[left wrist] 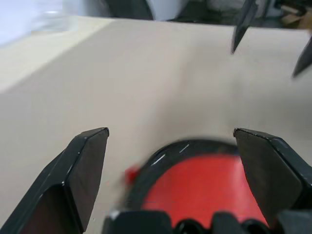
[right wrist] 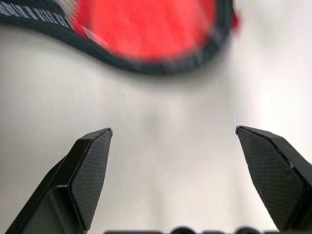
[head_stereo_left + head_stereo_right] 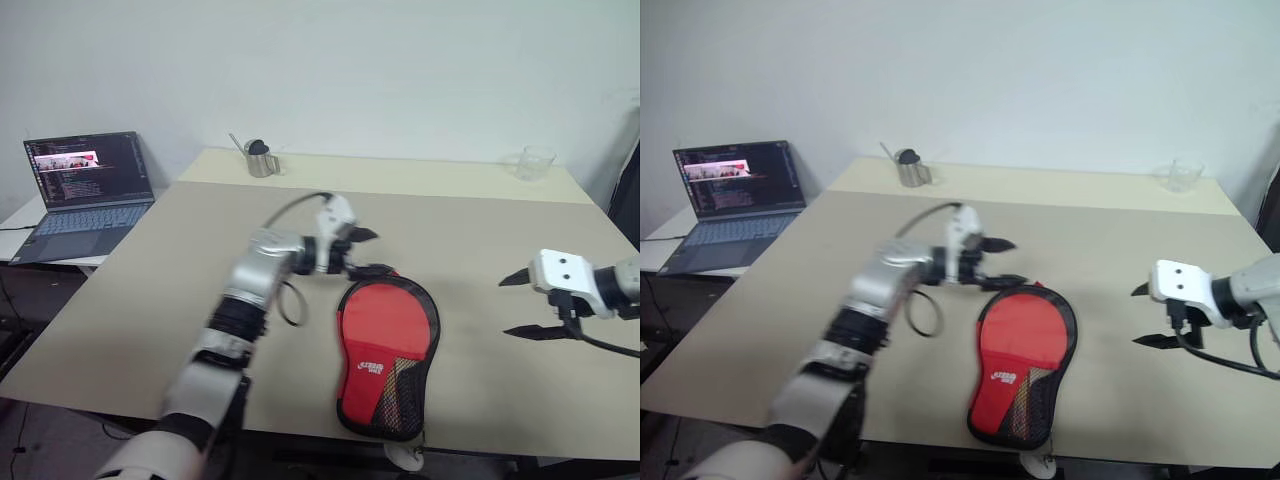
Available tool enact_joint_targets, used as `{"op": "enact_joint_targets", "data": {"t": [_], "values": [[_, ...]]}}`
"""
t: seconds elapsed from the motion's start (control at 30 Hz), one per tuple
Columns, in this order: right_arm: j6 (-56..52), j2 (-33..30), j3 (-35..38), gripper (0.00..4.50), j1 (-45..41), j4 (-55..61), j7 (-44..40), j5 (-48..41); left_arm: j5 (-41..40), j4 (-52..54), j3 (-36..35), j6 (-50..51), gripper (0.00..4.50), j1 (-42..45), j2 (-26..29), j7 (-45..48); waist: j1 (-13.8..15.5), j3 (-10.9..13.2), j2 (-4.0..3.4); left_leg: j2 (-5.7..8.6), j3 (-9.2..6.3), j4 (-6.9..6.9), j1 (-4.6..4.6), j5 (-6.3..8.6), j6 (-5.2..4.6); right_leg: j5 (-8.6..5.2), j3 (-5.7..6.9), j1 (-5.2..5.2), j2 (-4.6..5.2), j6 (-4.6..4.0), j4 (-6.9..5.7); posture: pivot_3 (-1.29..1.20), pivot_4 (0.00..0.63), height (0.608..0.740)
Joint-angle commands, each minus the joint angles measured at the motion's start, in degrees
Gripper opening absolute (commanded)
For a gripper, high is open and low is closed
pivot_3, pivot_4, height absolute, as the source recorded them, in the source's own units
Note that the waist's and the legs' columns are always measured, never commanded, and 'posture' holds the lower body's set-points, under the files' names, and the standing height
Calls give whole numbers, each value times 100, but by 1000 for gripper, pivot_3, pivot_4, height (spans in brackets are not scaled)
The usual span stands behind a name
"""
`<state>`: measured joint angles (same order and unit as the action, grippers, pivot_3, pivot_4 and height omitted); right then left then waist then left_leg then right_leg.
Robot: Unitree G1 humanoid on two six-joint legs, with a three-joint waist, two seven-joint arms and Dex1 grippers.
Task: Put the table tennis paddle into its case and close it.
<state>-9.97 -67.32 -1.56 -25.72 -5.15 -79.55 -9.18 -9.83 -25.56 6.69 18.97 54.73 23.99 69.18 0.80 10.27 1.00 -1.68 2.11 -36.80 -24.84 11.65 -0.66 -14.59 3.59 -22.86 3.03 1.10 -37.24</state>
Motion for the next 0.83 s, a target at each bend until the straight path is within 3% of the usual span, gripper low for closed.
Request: {"op": "enact_joint_targets", "data": {"t": [0.03, 0.23, 0.53, 0.6, 0.83], "values": [[278, -274, 424, 4477, -73, -212, -247, -188, -521, 719, -393, 265, 4500, -79, 1037, 1039, -6, 15, -7, 0, 0, 3, -1, -1, 2, -3, 0, -6, -1, -3, -6, 0, 150, 740], [-140, -352, 1011, 4477, 89, -32, -508, -870, -1073, 822, -963, 555, 4500, -580, 2860, 2182, -51, 41, -10, 0, 10, -10, -2, -2, 4, -38, -7, -31, 4, 15, -67, 0, 150, 740], [-1045, -529, 2481, 4477, 781, 545, -668, -1886, -2479, 546, -1636, 748, 4500, -1467, 4919, 2332, -41, 46, -10, -11, 6, -19, 1, -10, 18, -55, -6, -35, 34, -26, -76, 0, 150, 740], [-1150, -591, 2485, 4477, 747, 621, -682, -1983, -2526, 401, -1651, 636, 4500, -1551, 5195, 2332, -54, 46, -11, -12, 7, -16, 4, -10, 18, -57, -6, -35, 35, -31, -78, 0, 150, 740], [-1183, -635, 2114, 4477, 625, 754, -598, -1955, -2672, 716, -2016, 733, 4500, -2220, 5242, 2307, -72, 46, -15, -19, 10, -10, 6, -9, 18, -61, -5, -40, 32, -35, -83, 0, 150, 740]]}}
